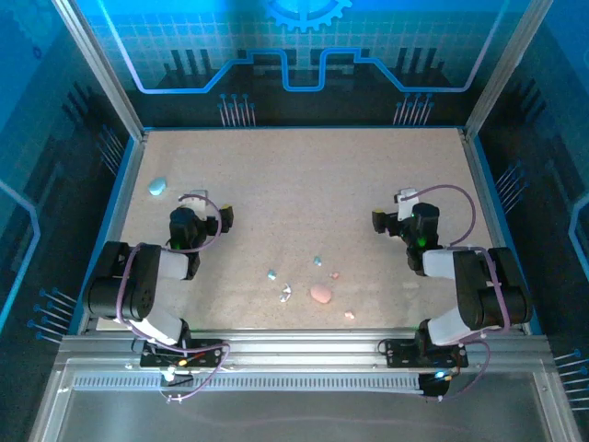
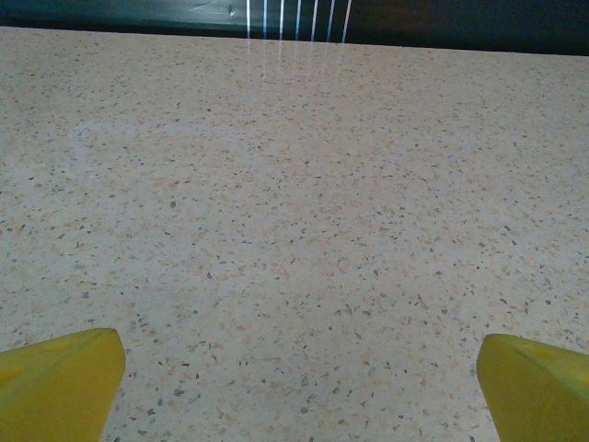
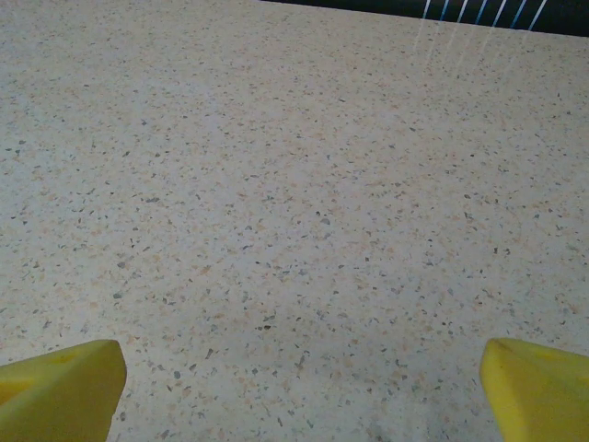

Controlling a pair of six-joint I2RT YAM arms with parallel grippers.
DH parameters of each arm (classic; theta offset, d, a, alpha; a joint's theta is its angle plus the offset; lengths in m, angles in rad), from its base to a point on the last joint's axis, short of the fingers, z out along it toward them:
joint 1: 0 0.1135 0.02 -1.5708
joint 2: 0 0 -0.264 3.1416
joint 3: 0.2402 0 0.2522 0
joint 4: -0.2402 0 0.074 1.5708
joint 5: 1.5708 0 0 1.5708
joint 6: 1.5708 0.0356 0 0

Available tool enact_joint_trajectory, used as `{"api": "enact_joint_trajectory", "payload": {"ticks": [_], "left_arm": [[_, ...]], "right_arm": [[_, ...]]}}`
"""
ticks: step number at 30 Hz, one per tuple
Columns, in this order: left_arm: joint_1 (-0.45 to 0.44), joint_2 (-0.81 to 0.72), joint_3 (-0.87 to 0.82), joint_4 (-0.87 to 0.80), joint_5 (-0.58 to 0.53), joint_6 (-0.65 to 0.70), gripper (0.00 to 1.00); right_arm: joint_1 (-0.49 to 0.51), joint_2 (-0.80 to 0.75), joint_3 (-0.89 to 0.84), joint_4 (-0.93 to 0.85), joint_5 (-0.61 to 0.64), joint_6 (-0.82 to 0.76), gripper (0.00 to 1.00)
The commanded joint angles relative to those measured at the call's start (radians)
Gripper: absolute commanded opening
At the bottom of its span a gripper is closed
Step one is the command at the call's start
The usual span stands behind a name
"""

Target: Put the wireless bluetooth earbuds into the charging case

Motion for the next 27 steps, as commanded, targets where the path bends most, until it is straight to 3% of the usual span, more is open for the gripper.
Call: {"api": "enact_joint_trajectory", "payload": {"ticks": [1,27], "left_arm": [[0.006,-0.015,0.016,0.001,-0.009,0.007,0.99],[0.013,-0.060,-0.008,0.007,-0.020,-0.012,0.99]], "right_arm": [[0.005,0.002,0.018,0.035,0.006,0.008,1.00],[0.014,-0.023,0.026,0.001,-0.010,-0.012,1.00]]}}
